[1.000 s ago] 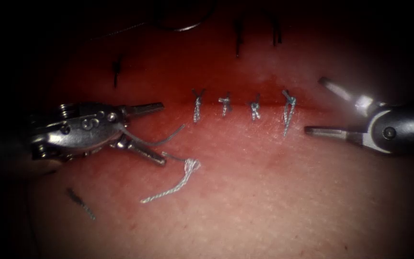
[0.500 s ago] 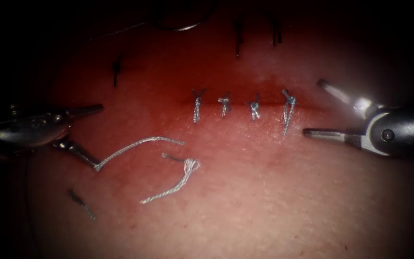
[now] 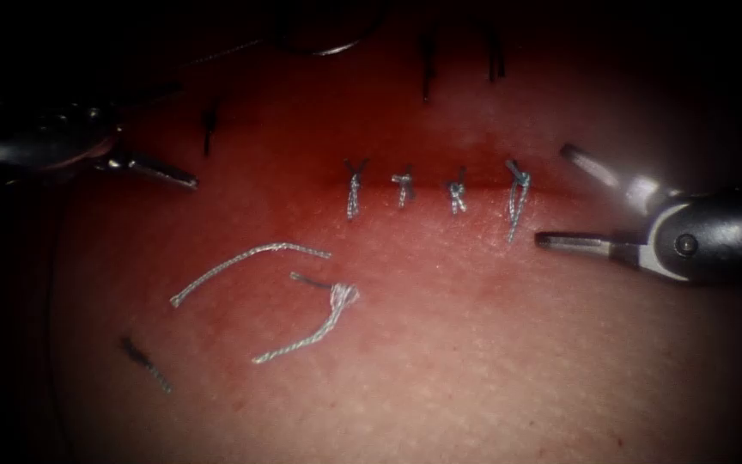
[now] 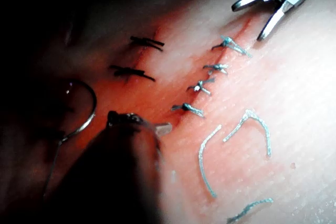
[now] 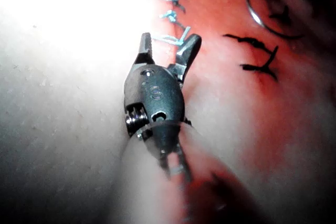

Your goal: Wound Closure

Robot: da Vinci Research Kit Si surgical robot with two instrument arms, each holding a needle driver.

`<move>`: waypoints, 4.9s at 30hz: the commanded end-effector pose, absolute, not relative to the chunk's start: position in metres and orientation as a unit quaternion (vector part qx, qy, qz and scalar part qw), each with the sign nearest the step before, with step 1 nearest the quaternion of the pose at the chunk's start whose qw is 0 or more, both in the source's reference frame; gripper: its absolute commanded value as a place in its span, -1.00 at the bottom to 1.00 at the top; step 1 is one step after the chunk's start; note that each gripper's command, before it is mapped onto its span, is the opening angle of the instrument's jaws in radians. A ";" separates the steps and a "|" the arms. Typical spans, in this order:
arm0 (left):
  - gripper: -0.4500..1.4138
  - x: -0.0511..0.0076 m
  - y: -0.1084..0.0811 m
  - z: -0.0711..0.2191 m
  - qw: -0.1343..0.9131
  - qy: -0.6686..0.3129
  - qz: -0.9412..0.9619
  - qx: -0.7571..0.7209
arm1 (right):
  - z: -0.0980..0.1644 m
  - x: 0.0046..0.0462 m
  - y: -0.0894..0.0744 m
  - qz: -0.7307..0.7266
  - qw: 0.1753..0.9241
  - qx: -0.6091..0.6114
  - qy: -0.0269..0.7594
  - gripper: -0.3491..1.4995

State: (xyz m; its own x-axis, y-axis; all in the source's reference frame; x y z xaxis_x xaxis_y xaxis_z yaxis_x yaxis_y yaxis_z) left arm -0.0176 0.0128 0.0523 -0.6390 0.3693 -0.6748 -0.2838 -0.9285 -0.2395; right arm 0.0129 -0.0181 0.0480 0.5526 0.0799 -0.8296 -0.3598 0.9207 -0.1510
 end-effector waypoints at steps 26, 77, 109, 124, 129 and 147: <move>0.17 -0.0256 0.021 0.066 0.281 0.119 0.917 -0.257 | 0.049 0.0144 -0.018 0.130 0.868 -0.151 0.454 0.78; -1.00 -0.0299 0.018 0.063 0.098 0.156 0.935 -0.302 | 0.047 0.0129 -0.018 0.150 0.872 -0.152 0.440 0.71; -1.00 -0.0364 0.004 0.048 -0.208 0.193 0.815 -0.506 | 0.048 0.0128 -0.012 0.390 0.690 0.304 0.528 -0.04; -1.00 -0.0376 0.001 0.049 -0.307 0.172 0.783 -0.513 | 0.049 0.0190 -0.011 0.407 0.533 0.480 0.566 0.00; -1.00 -0.0376 0.001 0.049 -0.308 0.172 0.782 -0.514 | 0.048 0.0200 -0.012 0.399 0.519 0.492 0.574 0.11; -0.66 -0.0383 0.000 0.048 -0.310 0.170 0.784 -0.510 | 0.048 0.0242 -0.012 0.425 0.513 0.475 0.575 -1.00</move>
